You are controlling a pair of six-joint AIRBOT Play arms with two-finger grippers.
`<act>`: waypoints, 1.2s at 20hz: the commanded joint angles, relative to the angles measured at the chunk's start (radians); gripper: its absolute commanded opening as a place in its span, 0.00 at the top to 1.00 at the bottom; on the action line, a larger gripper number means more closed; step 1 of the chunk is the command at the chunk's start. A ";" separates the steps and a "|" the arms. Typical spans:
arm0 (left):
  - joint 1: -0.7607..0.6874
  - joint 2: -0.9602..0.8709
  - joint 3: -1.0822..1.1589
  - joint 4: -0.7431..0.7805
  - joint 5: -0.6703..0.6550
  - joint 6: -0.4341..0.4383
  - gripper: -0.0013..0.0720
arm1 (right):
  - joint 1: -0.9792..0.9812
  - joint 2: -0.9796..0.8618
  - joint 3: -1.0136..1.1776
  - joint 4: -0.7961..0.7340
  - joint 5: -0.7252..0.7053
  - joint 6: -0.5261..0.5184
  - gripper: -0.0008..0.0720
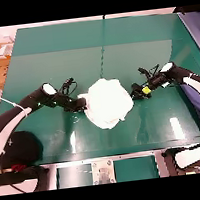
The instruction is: Fold the shirts.
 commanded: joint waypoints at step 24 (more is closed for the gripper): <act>0.003 0.496 1.085 0.828 -0.213 -0.223 0.95 | -0.525 0.795 0.892 0.004 -0.109 0.246 0.97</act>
